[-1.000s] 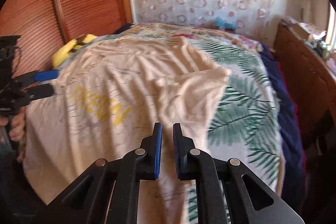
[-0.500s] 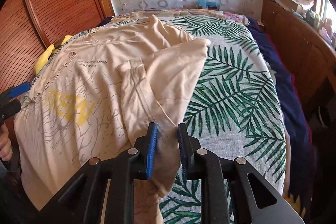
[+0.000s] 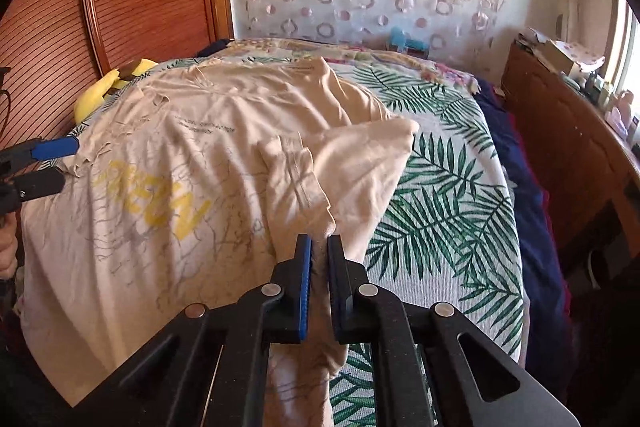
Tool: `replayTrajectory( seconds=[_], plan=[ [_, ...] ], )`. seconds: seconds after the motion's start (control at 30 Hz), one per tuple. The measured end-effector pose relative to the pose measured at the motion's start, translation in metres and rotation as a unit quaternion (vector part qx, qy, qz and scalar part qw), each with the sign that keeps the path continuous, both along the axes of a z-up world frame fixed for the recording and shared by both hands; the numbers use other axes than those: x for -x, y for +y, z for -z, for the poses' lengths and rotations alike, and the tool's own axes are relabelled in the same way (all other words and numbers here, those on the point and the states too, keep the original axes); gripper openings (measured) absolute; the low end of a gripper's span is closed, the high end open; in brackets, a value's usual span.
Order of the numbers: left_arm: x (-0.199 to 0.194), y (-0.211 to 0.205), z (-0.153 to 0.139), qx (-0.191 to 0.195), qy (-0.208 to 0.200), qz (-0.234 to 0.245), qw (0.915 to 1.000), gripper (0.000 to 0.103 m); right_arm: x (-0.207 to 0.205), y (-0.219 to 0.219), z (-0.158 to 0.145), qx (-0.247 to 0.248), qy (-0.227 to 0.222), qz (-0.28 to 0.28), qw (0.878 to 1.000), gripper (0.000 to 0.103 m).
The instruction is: Fold small clothes
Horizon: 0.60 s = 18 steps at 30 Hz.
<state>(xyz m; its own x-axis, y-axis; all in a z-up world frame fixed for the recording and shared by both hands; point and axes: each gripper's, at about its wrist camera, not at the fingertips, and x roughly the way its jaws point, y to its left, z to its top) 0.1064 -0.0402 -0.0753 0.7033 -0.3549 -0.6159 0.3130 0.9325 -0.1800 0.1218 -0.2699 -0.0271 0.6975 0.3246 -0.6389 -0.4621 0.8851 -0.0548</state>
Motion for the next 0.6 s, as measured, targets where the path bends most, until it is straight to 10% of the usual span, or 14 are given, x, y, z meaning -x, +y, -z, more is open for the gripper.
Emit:
replayTrajectory(
  seconds=[0.6],
  plan=[
    [0.000,0.004,0.000,0.005,0.001,-0.005,1.0000,0.082,0.028,0.012,0.003,-0.024,0.047,-0.098,0.994,0.009]
  ],
)
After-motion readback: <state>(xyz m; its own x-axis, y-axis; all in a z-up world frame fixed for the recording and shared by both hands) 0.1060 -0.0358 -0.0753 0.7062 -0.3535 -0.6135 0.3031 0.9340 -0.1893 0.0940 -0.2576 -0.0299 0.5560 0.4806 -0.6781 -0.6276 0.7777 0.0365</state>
